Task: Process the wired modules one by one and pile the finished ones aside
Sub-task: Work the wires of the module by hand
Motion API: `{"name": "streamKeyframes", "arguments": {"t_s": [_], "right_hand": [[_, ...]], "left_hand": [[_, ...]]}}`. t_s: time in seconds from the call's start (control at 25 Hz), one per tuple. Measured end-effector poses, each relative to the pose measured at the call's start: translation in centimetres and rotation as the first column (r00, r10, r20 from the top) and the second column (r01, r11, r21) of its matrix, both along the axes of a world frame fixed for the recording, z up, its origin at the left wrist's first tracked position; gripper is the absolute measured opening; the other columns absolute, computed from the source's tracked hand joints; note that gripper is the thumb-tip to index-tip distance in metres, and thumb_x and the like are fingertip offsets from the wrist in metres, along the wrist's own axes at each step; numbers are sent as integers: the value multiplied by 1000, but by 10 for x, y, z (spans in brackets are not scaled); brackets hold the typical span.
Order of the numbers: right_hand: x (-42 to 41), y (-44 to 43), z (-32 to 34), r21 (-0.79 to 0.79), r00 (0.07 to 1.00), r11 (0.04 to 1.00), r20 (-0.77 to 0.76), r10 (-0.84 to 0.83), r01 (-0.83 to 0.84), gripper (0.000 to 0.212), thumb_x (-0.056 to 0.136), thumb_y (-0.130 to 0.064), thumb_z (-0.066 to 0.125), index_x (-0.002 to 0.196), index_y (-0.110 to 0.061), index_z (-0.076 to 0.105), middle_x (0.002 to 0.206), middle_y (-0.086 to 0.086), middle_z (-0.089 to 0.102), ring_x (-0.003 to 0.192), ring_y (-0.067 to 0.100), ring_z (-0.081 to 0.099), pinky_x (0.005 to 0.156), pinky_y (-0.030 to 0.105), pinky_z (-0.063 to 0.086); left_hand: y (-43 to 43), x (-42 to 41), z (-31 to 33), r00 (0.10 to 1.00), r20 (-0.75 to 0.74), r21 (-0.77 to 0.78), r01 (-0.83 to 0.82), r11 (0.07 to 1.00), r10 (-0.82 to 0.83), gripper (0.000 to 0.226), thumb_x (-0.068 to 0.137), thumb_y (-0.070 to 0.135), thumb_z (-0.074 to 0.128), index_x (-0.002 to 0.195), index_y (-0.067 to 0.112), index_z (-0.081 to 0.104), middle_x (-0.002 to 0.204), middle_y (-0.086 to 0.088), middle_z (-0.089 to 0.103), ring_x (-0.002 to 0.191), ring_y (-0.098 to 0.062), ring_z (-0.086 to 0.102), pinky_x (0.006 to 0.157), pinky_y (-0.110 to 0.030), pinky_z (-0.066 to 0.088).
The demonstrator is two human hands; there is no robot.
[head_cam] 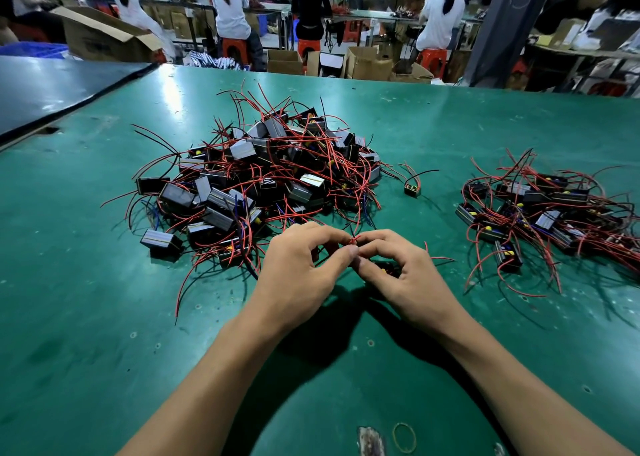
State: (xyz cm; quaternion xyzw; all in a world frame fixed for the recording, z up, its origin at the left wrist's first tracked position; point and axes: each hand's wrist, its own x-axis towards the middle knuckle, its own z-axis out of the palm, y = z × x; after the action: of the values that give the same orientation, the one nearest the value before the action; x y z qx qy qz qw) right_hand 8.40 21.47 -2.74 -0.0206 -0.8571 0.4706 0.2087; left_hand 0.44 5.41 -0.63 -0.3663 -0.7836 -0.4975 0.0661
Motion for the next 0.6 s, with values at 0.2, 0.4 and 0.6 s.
{"name": "streamKeyframes", "arguments": {"t_s": [0.2,0.4,0.6], "right_hand": [[2,-3,4,80,999,996,-8,-37,37,9,89,-13,73,96,-17,77,115,-2,66,110,4,61,86,9,43],[3,-8,10,246,927,938,-342,-153,245,20,83,-20,77,101,-11,72,114,3,63,112,8,60,100,18,41],[0,-9,7,315,916,914,-382,-123,255,30,86,-24,78,115,-16,73,118,3,57,106,16,59,95,36,49]], "left_hand": [[2,0,0,997,76,53,-11,999,7,6,83,20,77,89,19,78,82,13,70,77,5,56,72,-11,39],[1,-1,0,1000,-19,7,-22,1000,22,9,84,20,77,92,17,78,82,12,68,81,-6,56,75,-19,42],[-3,-5,-2,993,-115,-54,-9,999,3,10,84,22,77,92,17,78,83,7,71,82,-16,57,75,-30,45]]}}
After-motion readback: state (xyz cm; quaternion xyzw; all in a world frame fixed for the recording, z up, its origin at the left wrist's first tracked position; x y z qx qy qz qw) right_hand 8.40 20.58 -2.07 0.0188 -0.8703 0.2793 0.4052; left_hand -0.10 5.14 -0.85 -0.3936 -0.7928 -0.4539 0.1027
